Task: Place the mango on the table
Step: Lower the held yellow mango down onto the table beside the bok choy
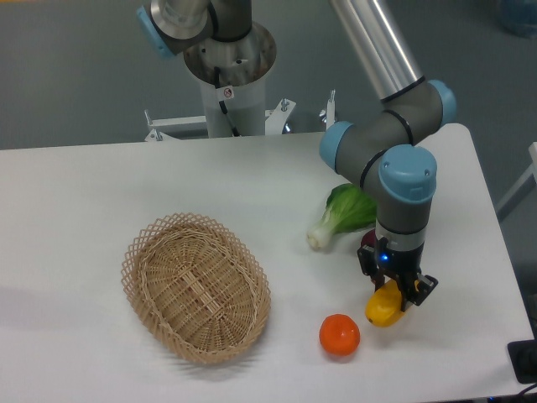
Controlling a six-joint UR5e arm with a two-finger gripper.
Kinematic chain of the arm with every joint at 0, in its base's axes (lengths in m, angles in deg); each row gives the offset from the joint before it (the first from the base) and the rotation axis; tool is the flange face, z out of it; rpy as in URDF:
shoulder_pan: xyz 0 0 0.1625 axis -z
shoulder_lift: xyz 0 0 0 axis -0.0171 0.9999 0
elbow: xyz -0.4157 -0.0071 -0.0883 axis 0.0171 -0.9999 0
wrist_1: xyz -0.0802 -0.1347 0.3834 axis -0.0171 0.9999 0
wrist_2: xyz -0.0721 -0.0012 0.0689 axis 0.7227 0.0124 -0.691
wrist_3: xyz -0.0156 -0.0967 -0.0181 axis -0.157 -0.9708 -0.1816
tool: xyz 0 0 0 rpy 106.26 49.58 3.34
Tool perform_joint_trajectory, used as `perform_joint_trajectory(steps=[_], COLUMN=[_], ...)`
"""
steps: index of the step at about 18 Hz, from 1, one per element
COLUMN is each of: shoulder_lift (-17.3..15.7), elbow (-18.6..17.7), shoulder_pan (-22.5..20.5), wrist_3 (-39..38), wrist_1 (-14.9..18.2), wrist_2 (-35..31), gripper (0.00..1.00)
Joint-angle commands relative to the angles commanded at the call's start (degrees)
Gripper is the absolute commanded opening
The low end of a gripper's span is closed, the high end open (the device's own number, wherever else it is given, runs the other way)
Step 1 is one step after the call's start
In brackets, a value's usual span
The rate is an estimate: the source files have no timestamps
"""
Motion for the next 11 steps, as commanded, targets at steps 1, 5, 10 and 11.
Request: perform_joint_trajectory(steps=[1,5,10,11], shoulder_lift=[0.0,0.0,0.0,0.0], elbow=[-0.5,-1.1,-1.1,-1.1], shoulder_pan=[0.2,1.2,1.3,1.3], wrist_3=[0.4,1.1,0.4,0.4], wrist_1=[0.0,0.0,-0.1,-0.1], wrist_2=[-1.7,-5.2,-5.1,-5.1], gripper=[0.46,0.46,0.52,0.58])
